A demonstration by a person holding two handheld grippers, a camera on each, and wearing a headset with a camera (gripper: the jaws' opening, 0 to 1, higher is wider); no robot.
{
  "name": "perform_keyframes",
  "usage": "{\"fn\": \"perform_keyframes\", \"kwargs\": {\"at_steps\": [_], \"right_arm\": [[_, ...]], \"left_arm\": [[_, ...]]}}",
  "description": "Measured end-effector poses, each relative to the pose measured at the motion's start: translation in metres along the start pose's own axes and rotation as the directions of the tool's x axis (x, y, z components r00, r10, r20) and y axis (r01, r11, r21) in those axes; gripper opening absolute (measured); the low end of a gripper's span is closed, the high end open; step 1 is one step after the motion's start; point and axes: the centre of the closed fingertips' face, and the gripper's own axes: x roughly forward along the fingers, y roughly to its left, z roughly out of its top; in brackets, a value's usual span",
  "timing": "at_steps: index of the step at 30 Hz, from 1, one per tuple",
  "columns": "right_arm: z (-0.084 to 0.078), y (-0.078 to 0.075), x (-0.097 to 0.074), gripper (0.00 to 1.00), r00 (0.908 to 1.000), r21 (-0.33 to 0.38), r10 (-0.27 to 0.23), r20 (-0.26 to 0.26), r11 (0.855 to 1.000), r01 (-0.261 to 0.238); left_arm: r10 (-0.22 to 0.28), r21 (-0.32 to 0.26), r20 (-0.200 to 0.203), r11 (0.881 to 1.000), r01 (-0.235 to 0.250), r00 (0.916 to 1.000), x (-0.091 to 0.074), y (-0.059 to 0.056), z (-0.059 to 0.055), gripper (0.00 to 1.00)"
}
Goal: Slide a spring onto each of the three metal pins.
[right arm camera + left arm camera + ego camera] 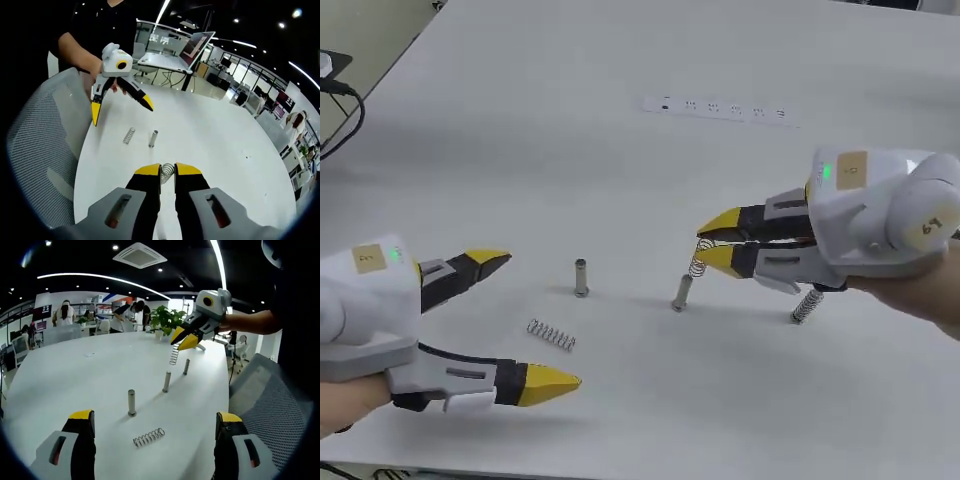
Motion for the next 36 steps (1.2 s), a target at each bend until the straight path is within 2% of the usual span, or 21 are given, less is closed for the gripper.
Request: {"fn": "perform_keyframes", "kwargs": {"at_steps": [11, 36], "right_arm": [[-0.005, -0.001, 0.008, 0.07, 0.9996, 0.019, 0.023, -0.018, 1.000, -0.022], [-0.020, 0.006, 0.020, 0.07, 0.9980, 0.067, 0.048, -0.041, 0.997, -0.045]], "left_arm": [[0.029, -0.001, 0.016, 1.000, -0.029, 0.9994, -0.003, 0.007, 0.003, 0.98], [0.032, -0.020, 0.018, 0.999, -0.032, 0.9993, -0.004, 0.007, 0.001, 0.98]]}}
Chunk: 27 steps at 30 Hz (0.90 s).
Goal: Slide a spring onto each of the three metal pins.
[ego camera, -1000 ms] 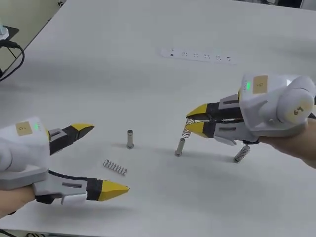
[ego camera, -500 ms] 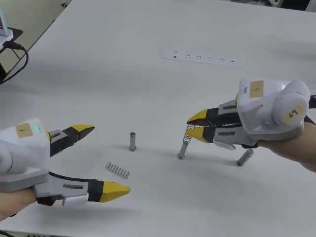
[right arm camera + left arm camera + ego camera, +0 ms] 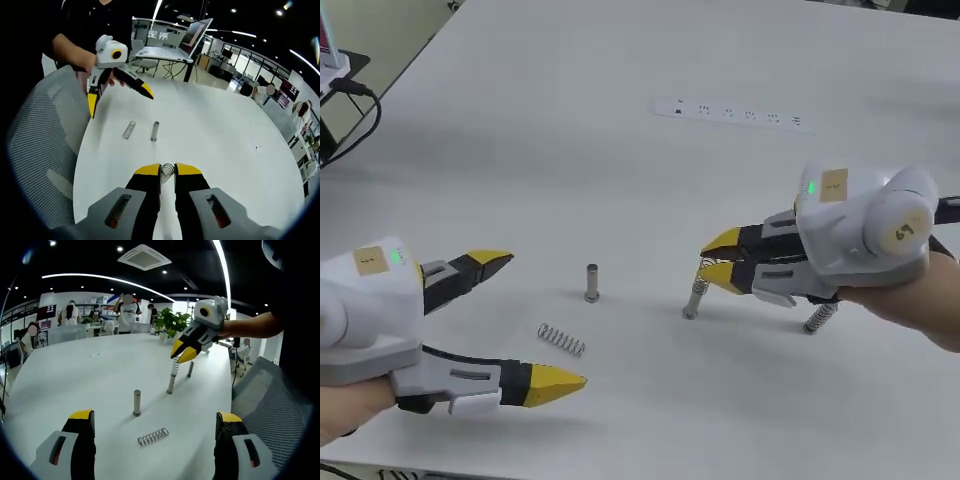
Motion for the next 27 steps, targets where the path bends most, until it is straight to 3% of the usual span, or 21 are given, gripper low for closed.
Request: {"fn": "perform_keyframes", "kwargs": {"at_steps": [24, 27], "right_arm": [[-0.037, 0.010, 0.030, 0.07, 0.9966, 0.038, 0.031, -0.076, 0.999, -0.028], [-0.037, 0.010, 0.031, 0.07, 0.9978, 0.056, 0.026, -0.061, 0.998, -0.023]], "left_arm": [[0.000, -0.008, 0.004, 1.000, 0.000, 1.0000, 0.000, 0.001, 0.000, 0.98], [-0.001, -0.008, 0.004, 1.000, 0.001, 1.0000, 0.000, 0.001, 0.000, 0.98]]}}
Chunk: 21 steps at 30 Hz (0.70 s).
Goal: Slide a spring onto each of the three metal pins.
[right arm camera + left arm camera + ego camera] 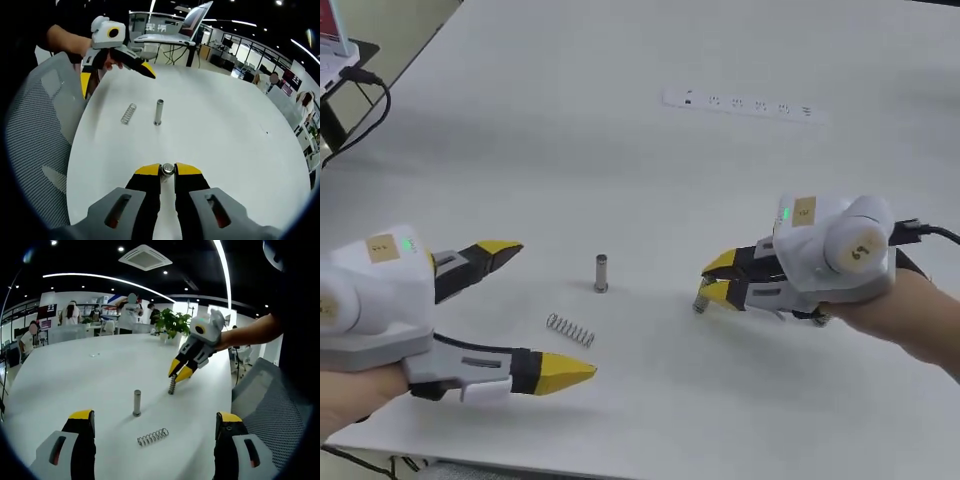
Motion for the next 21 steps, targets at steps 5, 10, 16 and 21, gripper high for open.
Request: {"fn": "perform_keyframes", "kwargs": {"at_steps": [5, 10, 16, 21], "right_arm": [[-0.0006, 0.0002, -0.0010, 0.07, 1.0000, 0.022, 0.000, 0.008, 1.000, 0.000], [0.0001, 0.0001, -0.0009, 0.08, 1.0000, 0.009, 0.002, -0.001, 1.000, -0.002], [0.0009, -0.0004, 0.0002, 0.08, 0.9999, 0.002, 0.003, -0.014, 1.000, -0.003], [0.0013, -0.0007, -0.0010, 0.09, 0.9999, 0.020, 0.005, -0.013, 1.000, -0.005]], "left_arm": [[-0.001, 0.000, 0.000, 1.000, 0.001, 1.0000, 0.0006, -0.0004, 0.0002, 0.98], [-0.005, -0.001, 0.000, 1.000, 0.005, 1.0000, 0.0020, -0.0016, 0.0008, 0.98], [-0.007, 0.001, 0.003, 1.000, 0.007, 1.0000, 0.0019, -0.0030, 0.0027, 0.98], [-0.005, -0.003, 0.011, 1.000, 0.005, 0.9999, 0.0000, -0.0026, 0.0061, 0.98]]}}
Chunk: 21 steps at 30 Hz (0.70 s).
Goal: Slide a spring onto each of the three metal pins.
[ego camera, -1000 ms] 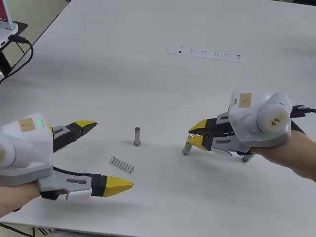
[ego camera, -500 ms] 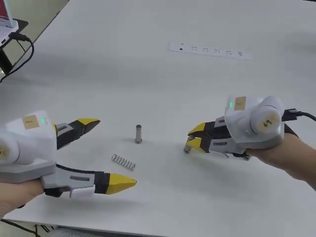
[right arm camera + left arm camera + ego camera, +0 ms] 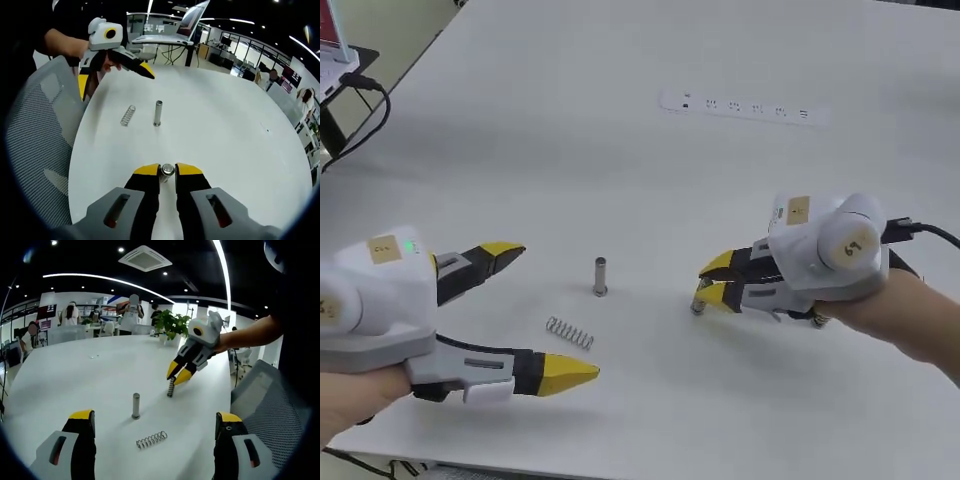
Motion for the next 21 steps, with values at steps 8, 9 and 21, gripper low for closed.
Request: {"fn": "perform_keyframes", "kwargs": {"at_steps": [8, 9, 21], "right_arm": [[0.001, -0.002, -0.003, 0.16, 0.9998, 0.036, -0.011, 0.014, 0.999, 0.010], [0.003, -0.002, -0.004, 0.17, 0.9996, 0.052, -0.012, 0.025, 0.999, 0.011], [0.013, 0.001, -0.017, 0.26, 0.9957, 0.126, -0.037, 0.085, 0.992, 0.026]], "left_arm": [[0.005, -0.001, 0.012, 1.000, -0.005, 0.9999, -0.001, 0.001, 0.005, 0.97], [0.003, 0.000, 0.009, 1.000, -0.003, 1.0000, -0.001, 0.001, 0.005, 0.97], [0.003, 0.009, 0.002, 1.000, -0.003, 1.0000, -0.001, 0.001, 0.008, 0.97]]}}
